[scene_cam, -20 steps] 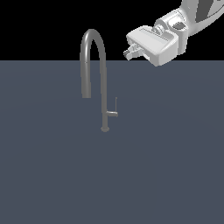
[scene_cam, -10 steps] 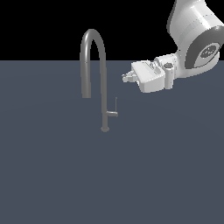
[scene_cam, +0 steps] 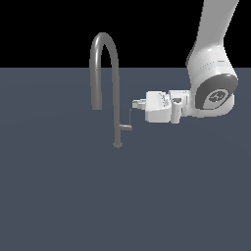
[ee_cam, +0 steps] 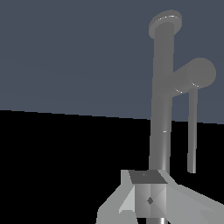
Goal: Turn on the faucet by rotating a designated handle.
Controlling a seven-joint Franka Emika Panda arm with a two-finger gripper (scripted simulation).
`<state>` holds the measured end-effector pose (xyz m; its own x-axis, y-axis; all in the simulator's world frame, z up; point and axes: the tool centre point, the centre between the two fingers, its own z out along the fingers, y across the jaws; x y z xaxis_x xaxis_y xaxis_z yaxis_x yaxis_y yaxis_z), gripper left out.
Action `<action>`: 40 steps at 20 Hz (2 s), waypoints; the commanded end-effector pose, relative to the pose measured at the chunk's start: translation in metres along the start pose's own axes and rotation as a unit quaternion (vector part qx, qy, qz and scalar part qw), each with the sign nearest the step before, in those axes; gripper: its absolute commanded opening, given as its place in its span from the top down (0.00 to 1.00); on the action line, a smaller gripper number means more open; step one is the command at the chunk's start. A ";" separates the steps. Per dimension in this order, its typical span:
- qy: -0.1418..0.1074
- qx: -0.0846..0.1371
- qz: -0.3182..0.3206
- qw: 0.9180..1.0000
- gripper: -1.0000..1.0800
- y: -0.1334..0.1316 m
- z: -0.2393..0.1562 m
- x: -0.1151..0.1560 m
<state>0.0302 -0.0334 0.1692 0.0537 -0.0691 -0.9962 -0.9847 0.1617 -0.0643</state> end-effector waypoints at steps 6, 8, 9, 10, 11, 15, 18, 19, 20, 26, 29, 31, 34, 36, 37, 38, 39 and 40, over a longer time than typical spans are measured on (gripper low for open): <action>-0.026 0.029 0.030 0.999 1.00 0.000 0.009 0.019; -0.028 0.031 0.032 0.999 1.00 0.000 0.011 0.020; -0.029 0.031 0.033 0.999 1.00 0.000 0.011 0.020; -0.029 0.031 0.033 0.999 1.00 0.000 0.011 0.020; -0.029 0.031 0.033 0.999 1.00 0.000 0.011 0.020; -0.028 0.031 0.033 0.999 1.00 0.003 0.011 0.019; -0.028 0.031 0.033 0.999 1.00 0.011 0.012 0.016; -0.028 0.031 0.033 0.999 1.00 0.014 0.012 0.014; -0.028 0.031 0.033 0.999 1.00 0.017 0.012 0.013; -0.027 0.032 0.032 0.999 1.00 0.025 0.012 0.010; -0.028 0.032 0.032 0.999 1.00 0.035 0.013 0.010; -0.028 0.032 0.032 0.999 1.00 0.043 0.013 0.010; -0.028 0.031 0.033 0.999 1.00 0.054 0.014 0.010; -0.028 0.031 0.033 0.999 1.00 0.061 0.014 0.010; -0.028 0.031 0.033 0.999 1.00 0.061 0.014 0.010; -0.027 0.034 0.026 0.999 1.00 0.052 0.014 0.007; -0.027 0.033 0.027 0.999 1.00 0.056 0.014 0.009; -0.028 0.033 0.027 0.999 1.00 0.061 0.015 0.012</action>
<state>-0.0202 -0.0114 0.1577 0.0183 -0.0070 -0.9998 -0.9728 0.2306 -0.0194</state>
